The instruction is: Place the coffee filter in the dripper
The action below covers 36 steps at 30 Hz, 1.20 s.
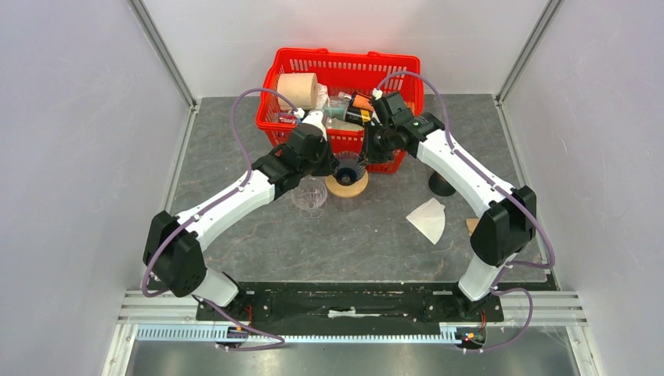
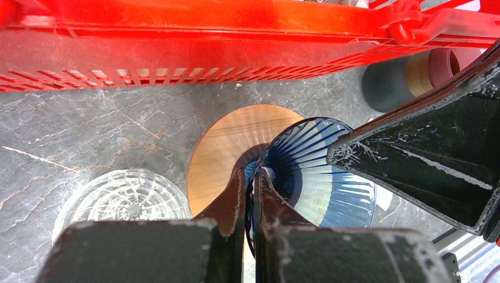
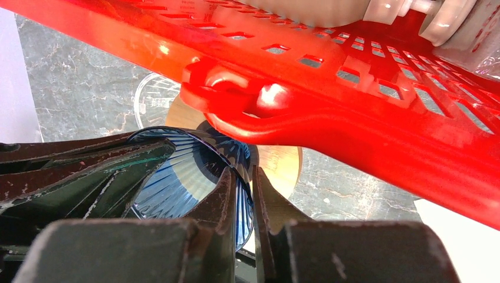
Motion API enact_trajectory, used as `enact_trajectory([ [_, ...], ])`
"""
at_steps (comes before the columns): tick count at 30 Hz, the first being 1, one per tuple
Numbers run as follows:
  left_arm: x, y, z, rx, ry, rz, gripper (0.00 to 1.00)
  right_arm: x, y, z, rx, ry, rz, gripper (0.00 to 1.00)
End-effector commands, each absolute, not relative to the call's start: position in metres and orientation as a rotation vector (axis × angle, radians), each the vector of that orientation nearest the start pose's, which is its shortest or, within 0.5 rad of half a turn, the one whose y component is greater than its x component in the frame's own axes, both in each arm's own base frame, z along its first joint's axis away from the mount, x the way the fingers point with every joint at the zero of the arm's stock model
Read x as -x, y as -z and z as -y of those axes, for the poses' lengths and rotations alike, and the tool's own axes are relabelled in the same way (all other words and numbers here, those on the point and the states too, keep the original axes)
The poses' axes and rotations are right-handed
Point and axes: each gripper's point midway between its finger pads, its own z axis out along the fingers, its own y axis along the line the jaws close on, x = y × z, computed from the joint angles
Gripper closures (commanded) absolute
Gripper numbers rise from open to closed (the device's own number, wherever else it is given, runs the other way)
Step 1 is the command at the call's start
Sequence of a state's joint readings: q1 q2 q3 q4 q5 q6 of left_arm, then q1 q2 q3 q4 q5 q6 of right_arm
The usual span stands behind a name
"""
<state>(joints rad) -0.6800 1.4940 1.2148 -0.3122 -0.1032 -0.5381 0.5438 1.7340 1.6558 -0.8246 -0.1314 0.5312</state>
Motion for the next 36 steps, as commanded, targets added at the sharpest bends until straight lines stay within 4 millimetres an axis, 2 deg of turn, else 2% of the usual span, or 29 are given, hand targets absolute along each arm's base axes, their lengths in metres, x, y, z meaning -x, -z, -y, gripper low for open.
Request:
enact_trajectory([
  [1, -0.318, -0.15, 0.26, -0.102, 0.453, -2.383, 0.98, -0.345, -0.165, -0.255, -0.023, -0.506, -2.653, 1.0],
  [7, -0.311, -0.12, 0.248, -0.085, 0.364, -2.463, 0.98, -0.329, -0.127, -0.245, -0.084, -0.411, -2.79, 1.0],
  [13, -0.301, -0.1, 0.242, -0.066, 0.351, -2.51, 0.98, -0.318, -0.102, -0.232, -0.103, -0.312, -2.866, 1.0],
  [21, -0.288, -0.074, 0.234, -0.037, 0.32, -2.57, 0.98, -0.312, -0.089, -0.223, -0.119, -0.251, -2.888, 1.0],
  [26, -0.29, -0.084, 0.241, -0.062, 0.368, -2.546, 0.98, -0.313, -0.097, -0.225, -0.104, -0.283, -2.862, 1.0],
  [31, -0.303, -0.117, 0.256, -0.078, 0.458, -2.458, 0.98, -0.326, -0.127, -0.233, -0.07, -0.339, -2.774, 1.0],
  [36, -0.314, -0.142, 0.265, -0.098, 0.493, -2.398, 0.96, -0.342, -0.157, -0.242, -0.052, -0.394, -2.693, 0.99],
])
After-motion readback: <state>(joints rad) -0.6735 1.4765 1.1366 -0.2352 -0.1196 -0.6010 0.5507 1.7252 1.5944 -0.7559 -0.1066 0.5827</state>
